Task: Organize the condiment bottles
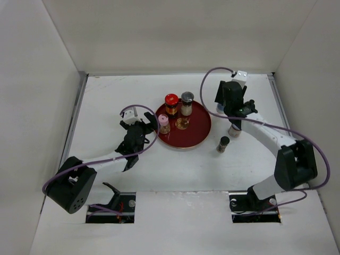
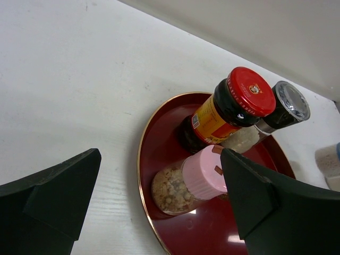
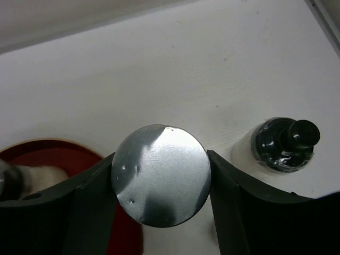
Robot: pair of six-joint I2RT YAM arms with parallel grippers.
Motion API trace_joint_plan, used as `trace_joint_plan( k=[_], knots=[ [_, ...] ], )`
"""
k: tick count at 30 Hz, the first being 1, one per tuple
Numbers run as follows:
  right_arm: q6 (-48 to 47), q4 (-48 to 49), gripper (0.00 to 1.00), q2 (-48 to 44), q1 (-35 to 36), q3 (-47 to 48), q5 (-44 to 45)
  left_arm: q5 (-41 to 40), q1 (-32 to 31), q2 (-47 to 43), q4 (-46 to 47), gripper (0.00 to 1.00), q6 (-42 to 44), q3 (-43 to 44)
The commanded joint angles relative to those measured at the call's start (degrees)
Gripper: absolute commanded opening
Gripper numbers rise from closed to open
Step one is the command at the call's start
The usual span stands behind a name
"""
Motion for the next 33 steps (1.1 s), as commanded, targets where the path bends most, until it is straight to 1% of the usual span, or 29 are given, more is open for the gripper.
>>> trace_joint_plan(
  k=[1,6,10,14,18,24,26,28,29,32,33],
  knots=[
    [-1.3,6.9,0.51,-7.1,6.6,0.5,1.6,0.5,1.0,-1.3,3.5,0.99,-2.0,-1.0],
    [-0.6,7.5,0.5,-8.4,16.1,-2.3,1.3,-0.6,2.9,-2.5,2.9,0.99,-3.8,-2.2],
    [-0.2,9.3,0.5,-5.9,22.1,-1.4,0.0,-1.3,4.0,-2.9,2.8,0.99,-5.5,-2.9],
    [-0.3,13.0,0.5,-0.4,24.3,1.3,-2.7,-1.0,4.3,-3.1,2.7,0.99,-5.8,-3.1],
    [-0.5,13.4,0.51,5.0,25.4,5.3,-3.3,-0.7,4.3,-2.9,2.7,0.99,-5.8,-3.0],
    [-0.3,13.7,0.52,10.0,26.5,8.0,-3.8,-0.6,4.3,-2.9,2.8,0.99,-5.8,-3.0],
    [-0.2,13.7,0.54,10.9,26.9,8.1,-3.7,-0.4,4.2,-2.7,3.0,0.99,-5.8,-3.0],
    [-0.1,13.7,0.61,11.3,27.2,7.9,-3.5,-0.4,4.2,-2.6,3.0,0.99,-5.8,-2.9],
    [0.0,13.7,0.66,11.3,27.2,7.6,-3.2,-0.4,4.1,-2.6,3.0,0.99,-5.8,-2.9],
    [0.1,13.1,0.88,10.7,27.2,7.5,-2.8,-0.4,4.0,-2.5,3.0,0.99,-5.8,-2.9],
    [0.0,13.0,0.94,9.8,27.2,7.0,-2.6,-0.4,4.0,-2.4,3.0,0.99,-5.8,-2.9]
  ],
)
